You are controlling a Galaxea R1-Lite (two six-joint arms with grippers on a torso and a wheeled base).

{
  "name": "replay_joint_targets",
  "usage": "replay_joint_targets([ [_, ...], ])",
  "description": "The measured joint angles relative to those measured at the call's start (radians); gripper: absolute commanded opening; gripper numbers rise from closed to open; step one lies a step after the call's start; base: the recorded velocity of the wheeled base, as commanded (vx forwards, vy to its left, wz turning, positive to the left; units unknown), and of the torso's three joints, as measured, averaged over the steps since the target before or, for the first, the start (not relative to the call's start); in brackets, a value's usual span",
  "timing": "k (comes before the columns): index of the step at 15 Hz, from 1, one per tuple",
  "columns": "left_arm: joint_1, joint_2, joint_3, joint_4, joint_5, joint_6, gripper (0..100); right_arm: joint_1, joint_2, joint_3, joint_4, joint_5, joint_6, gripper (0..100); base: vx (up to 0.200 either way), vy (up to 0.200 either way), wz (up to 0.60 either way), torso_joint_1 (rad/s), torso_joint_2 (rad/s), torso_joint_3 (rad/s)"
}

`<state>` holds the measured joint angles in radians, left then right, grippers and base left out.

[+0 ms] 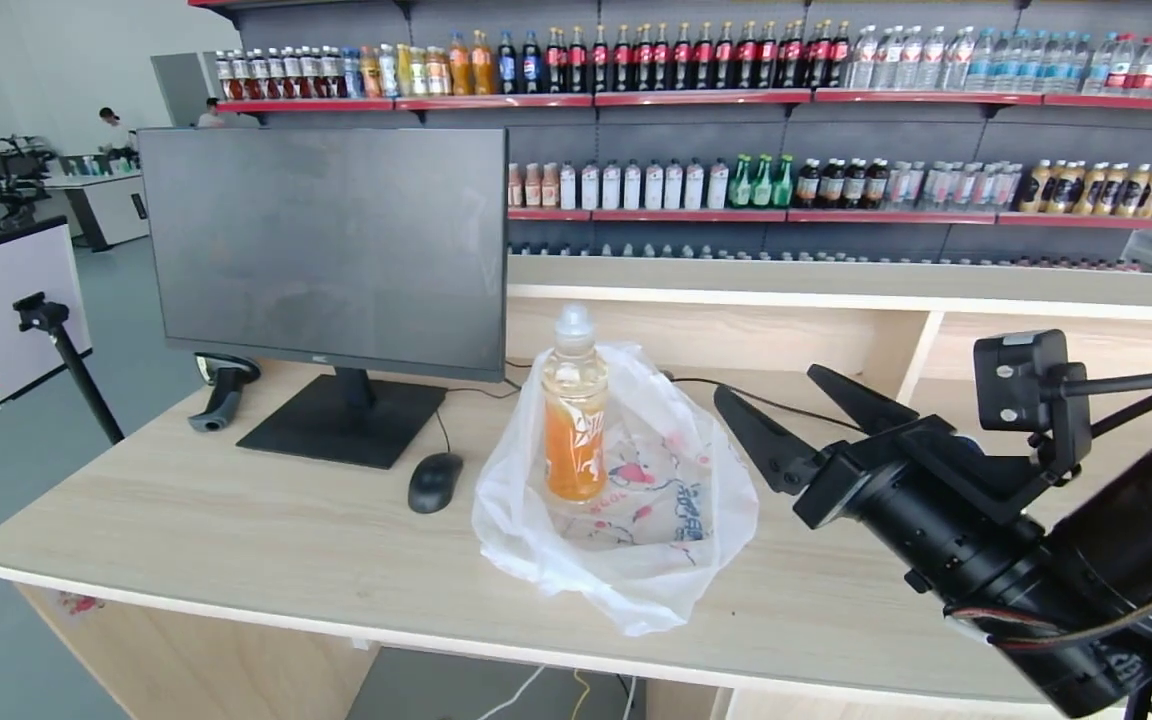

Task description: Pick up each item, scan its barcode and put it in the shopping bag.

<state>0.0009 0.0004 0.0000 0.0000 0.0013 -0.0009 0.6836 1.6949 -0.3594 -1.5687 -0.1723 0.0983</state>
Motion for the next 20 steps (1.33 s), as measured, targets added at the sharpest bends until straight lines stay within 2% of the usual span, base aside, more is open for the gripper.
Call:
replay_joint_targets([
  [2, 0.0, 0.0, 0.0, 0.0, 0.0, 0.0, 100, -0.011, -0.005, 0.006, -0.001, 0.001, -0.001, 100, 0.0, 0.0, -0.6, 0.0, 0.0, 0.002],
  [6, 0.0, 0.0, 0.0, 0.0, 0.0, 0.001, 100, -0.015, -0.007, 0.009, -0.001, 0.001, -0.017, 100, 0.0, 0.0, 0.0, 0.0, 0.0, 0.0],
  [20, 0.001, 0.0, 0.0, 0.0, 0.0, -0.002, 100, -0.017, 0.024, 0.005, -0.001, 0.001, -0.021, 100, 0.0, -0.2, 0.0, 0.001, 0.0, 0.002],
])
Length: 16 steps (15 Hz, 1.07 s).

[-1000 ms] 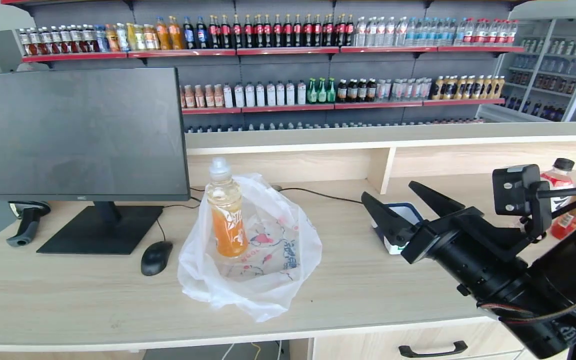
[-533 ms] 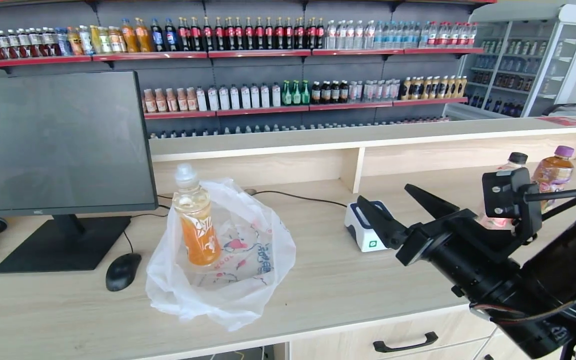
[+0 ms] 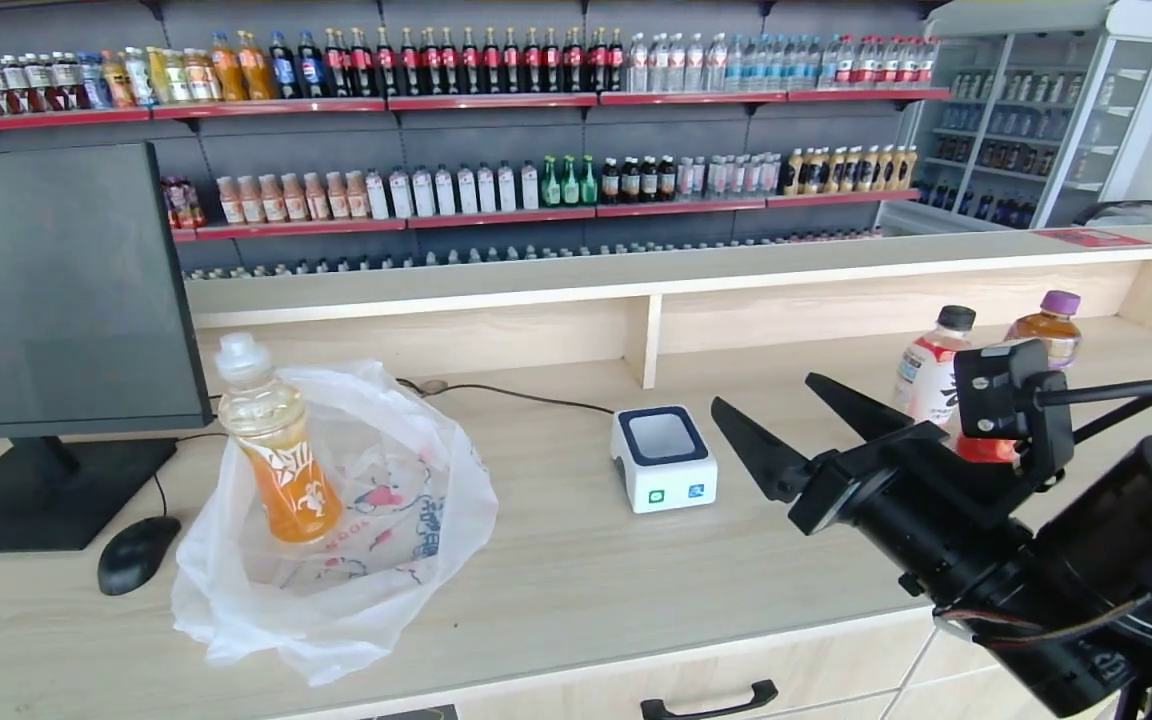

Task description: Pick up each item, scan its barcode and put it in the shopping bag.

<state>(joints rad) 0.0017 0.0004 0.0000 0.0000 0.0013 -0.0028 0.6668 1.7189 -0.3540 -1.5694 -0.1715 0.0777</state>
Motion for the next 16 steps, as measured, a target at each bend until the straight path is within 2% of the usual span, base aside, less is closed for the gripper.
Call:
replay_joint_targets([
  [14, 0.0, 0.0, 0.0, 0.001, 0.0, -0.001, 100, -0.022, -0.001, 0.008, 0.0, 0.0, 0.0, 100, 0.0, -0.2, 0.0, 0.001, 0.0, 0.003],
  [16, 0.0, 0.0, 0.0, 0.0, 0.0, -0.001, 100, -0.026, 0.0, 0.013, 0.0, -0.002, -0.001, 100, 0.0, 0.0, 0.0, 0.0, 0.0, 0.0],
])
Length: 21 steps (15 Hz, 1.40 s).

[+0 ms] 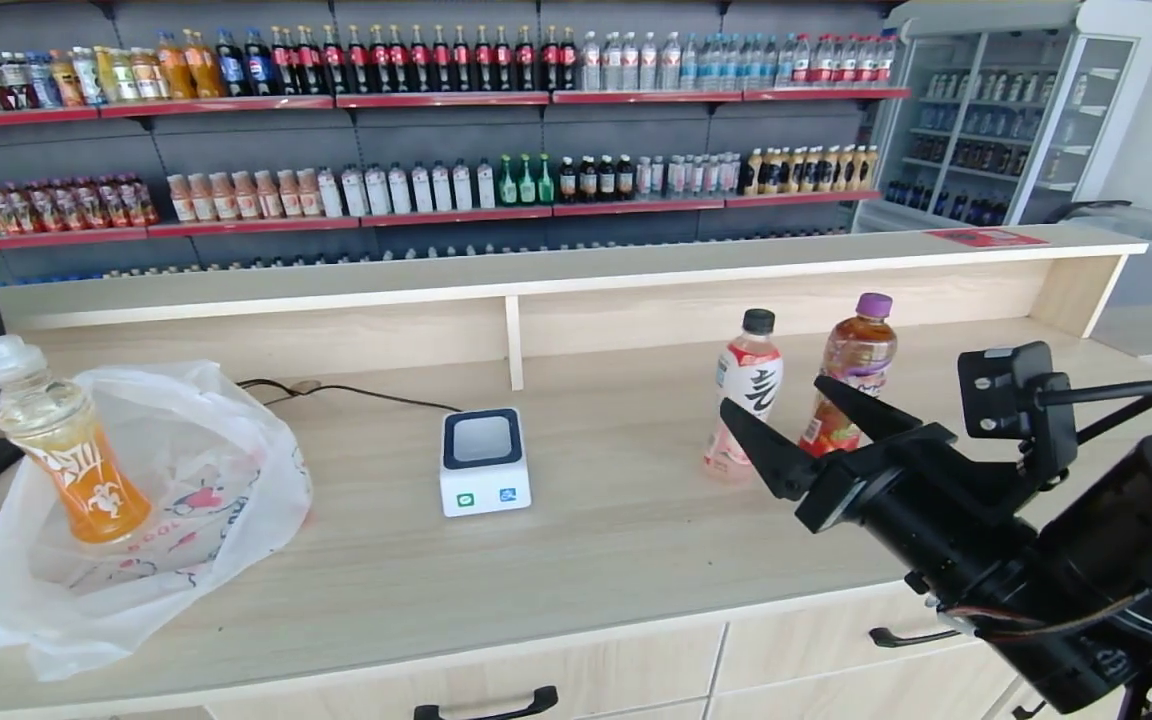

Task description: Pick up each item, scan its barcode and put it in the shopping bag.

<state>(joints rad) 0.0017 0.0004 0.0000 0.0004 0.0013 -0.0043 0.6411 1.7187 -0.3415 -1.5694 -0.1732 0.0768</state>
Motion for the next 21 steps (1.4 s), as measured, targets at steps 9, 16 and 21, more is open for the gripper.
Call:
replay_joint_targets([
  [9, 0.0, 0.0, 0.0, 0.0, 0.0, 0.0, 100, -0.094, 0.082, 0.039, 0.0, 0.0, 0.0, 100, 0.0, 0.0, 0.0, 0.0, 0.0, 0.0],
  [16, -0.001, 0.0, 0.0, 0.0, 0.0, 0.004, 100, -0.14, 0.199, -0.063, 0.0, 0.0, -0.059, 100, 0.0, 0.0, 0.0, 0.0, 0.0, 0.0],
  [21, -0.001, 0.0, 0.0, 0.0, 0.0, 0.004, 100, -0.157, 0.304, -0.166, 0.0, 0.0, -0.073, 100, 0.0, 0.0, 0.0, 0.0, 0.0, 0.0],
])
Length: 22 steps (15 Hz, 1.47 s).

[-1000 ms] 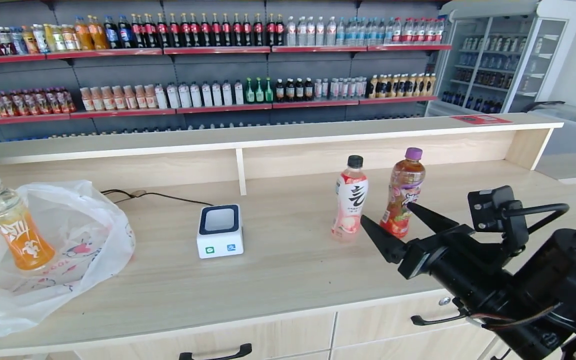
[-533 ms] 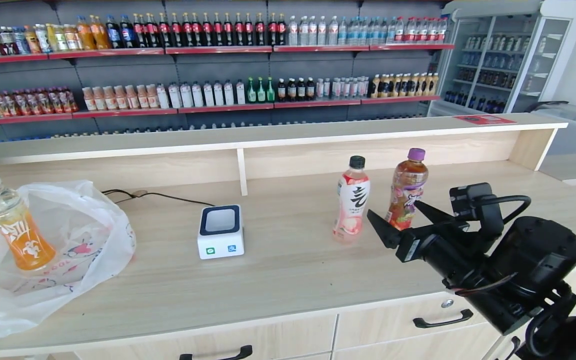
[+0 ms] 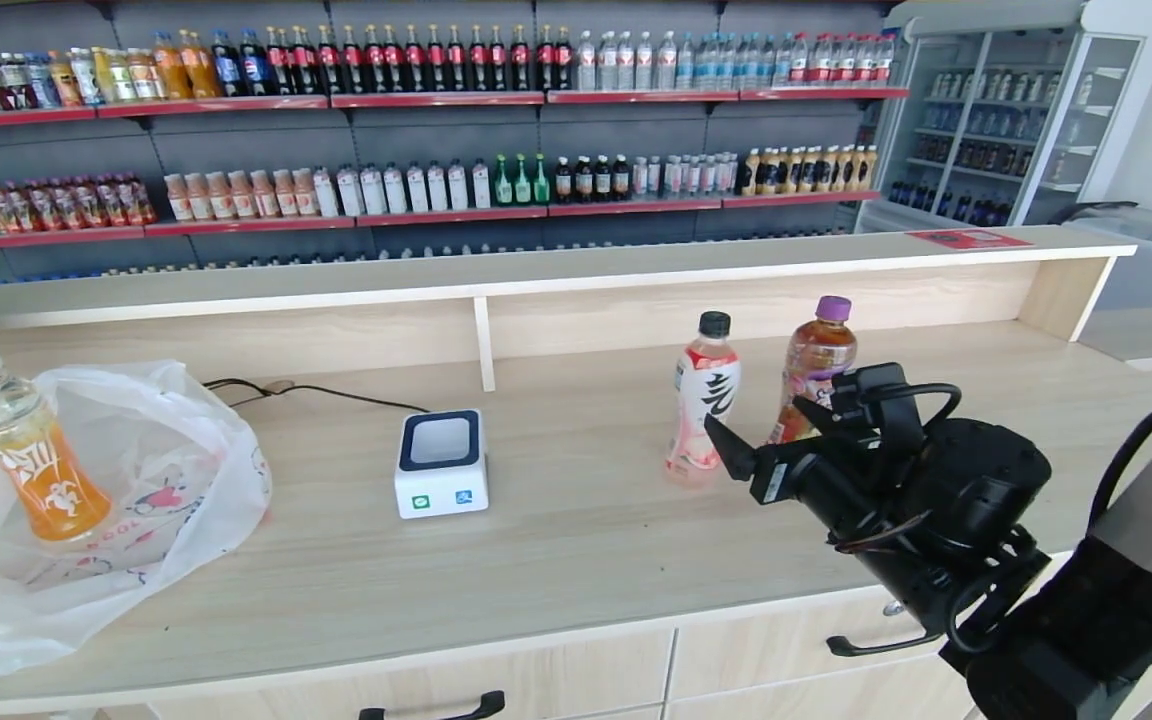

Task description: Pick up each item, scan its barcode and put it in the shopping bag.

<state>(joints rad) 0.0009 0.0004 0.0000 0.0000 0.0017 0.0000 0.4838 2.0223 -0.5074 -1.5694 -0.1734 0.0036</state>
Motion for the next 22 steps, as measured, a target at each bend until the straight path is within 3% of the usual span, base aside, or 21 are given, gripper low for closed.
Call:
replay_joint_targets([
  [11, 0.0, 0.0, 0.0, 0.0, 0.0, 0.0, 100, -0.037, 0.127, -0.095, 0.0, 0.0, 0.0, 100, 0.0, 0.0, 0.0, 0.0, 0.0, 0.0],
  [22, -0.001, 0.0, 0.0, 0.0, 0.0, 0.0, 100, -0.02, 0.228, -0.205, 0.0, -0.021, 0.002, 100, 0.0, 0.0, 0.0, 0.0, 0.0, 0.0],
])
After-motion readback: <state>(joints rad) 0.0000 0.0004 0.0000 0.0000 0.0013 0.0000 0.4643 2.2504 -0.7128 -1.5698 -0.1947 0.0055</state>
